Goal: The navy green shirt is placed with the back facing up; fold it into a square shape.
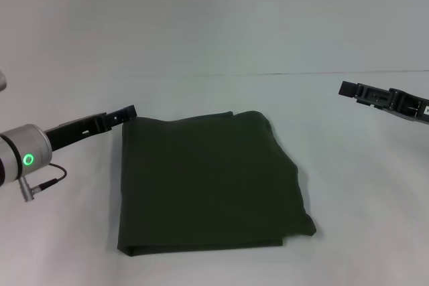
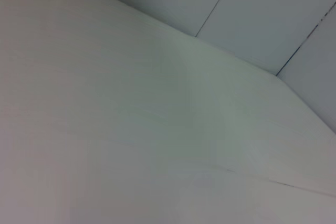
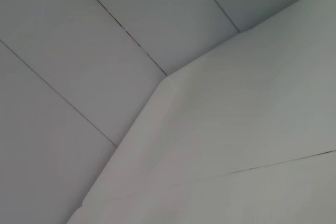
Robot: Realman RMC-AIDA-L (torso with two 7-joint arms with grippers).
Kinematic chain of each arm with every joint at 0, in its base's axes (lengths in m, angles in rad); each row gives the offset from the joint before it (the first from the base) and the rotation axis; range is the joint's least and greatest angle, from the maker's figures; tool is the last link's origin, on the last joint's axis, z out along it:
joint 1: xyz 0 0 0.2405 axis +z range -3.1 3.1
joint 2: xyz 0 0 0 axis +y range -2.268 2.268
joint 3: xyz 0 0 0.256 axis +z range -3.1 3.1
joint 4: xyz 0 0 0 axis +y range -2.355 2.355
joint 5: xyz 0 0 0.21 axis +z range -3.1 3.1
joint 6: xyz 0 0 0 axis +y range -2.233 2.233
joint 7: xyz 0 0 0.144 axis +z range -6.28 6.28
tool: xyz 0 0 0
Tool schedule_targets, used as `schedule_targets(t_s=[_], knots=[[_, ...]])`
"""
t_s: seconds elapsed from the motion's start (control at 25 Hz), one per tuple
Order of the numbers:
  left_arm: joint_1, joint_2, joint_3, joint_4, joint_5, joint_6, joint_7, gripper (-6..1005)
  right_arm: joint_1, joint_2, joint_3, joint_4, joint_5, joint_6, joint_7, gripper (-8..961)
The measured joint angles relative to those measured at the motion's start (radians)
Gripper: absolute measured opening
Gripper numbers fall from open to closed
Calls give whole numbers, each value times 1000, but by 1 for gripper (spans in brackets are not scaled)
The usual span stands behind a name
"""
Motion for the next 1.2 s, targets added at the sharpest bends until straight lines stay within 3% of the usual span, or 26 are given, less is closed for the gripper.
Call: schedule_targets(t_s=[0.88, 1.2], knots=[[-23, -25, 42, -36, 3, -9, 13, 908, -1, -1, -10, 1, -5, -1, 11, 839], [-15, -15, 35, -28, 2, -9, 8, 907, -3, -2, -12, 2, -5, -2, 11, 839]])
